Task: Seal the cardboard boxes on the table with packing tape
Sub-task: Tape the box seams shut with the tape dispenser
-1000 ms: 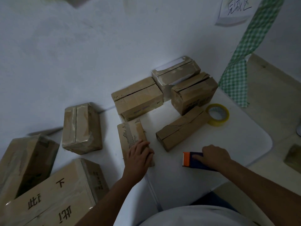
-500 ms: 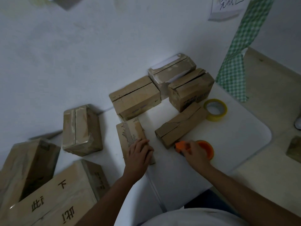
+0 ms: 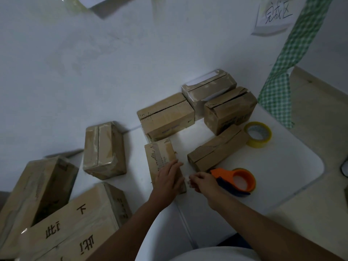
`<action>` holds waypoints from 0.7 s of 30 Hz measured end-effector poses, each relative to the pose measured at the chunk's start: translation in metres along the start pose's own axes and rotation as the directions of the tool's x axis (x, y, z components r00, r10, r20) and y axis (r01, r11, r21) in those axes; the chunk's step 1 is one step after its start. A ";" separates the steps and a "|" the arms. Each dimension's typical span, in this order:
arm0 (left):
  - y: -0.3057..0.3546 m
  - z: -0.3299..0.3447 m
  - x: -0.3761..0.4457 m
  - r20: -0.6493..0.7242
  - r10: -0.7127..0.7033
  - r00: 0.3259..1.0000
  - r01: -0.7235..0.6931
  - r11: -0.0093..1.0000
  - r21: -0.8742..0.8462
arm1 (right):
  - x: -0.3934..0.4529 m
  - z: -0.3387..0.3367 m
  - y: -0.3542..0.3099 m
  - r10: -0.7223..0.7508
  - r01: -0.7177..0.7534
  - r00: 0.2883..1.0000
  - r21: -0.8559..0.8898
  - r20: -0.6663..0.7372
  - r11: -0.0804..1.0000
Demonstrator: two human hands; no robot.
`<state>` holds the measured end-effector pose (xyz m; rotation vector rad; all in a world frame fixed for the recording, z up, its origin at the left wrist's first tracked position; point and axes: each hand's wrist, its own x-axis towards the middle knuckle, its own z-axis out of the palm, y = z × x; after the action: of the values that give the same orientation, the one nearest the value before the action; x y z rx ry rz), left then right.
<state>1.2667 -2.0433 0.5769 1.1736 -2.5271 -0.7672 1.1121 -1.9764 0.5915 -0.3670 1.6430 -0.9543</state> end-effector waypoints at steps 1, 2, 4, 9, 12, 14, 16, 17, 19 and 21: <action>-0.004 -0.003 -0.001 0.003 0.022 1.000 -0.022 1.000 -0.001 | 0.000 0.002 0.002 -0.007 0.007 1.000 -0.001 -0.019 1.000; -0.009 -0.005 -0.004 0.013 0.033 0.999 -0.034 0.999 0.025 | 0.000 0.003 0.003 -0.016 0.016 0.999 -0.005 -0.037 1.000; -0.020 -0.008 -0.013 0.065 0.012 0.998 -0.017 0.997 0.080 | 0.000 0.005 0.007 -0.051 0.049 0.997 -0.023 -0.053 0.999; -0.034 -0.004 -0.023 0.156 0.035 0.987 -0.072 0.970 0.233 | 0.001 0.006 0.014 -0.205 0.194 0.977 -0.139 -0.063 0.971; -0.037 0.000 -0.024 0.135 0.047 0.990 -0.090 0.940 0.329 | 0.005 0.005 0.018 -0.223 0.213 0.974 -0.161 -0.046 0.964; -0.037 0.002 -0.024 0.105 0.071 0.992 -0.105 0.925 0.366 | 0.008 0.004 0.021 -0.226 0.217 0.973 -0.155 -0.042 0.964; -0.036 0.005 -0.024 0.069 0.109 0.992 -0.128 0.899 0.419 | 0.010 0.002 0.023 -0.231 0.223 0.972 -0.147 -0.038 0.964; -0.036 0.007 -0.024 0.057 0.122 0.991 -0.134 0.887 0.442 | 0.011 0.002 0.023 -0.233 0.226 0.972 -0.142 -0.035 0.964; -0.035 0.010 -0.023 0.041 0.139 0.990 -0.141 0.871 0.471 | 0.011 0.001 0.023 -0.236 0.231 0.971 -0.129 -0.029 0.964; -0.035 0.011 -0.022 0.030 0.149 0.988 -0.144 0.861 0.488 | 0.012 -0.001 0.022 -0.245 0.240 0.969 -0.125 -0.024 0.963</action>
<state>1.2987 -2.0417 0.5483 1.0879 -2.8545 -0.0714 1.1131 -1.9703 0.5674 -0.6482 1.7226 -1.0509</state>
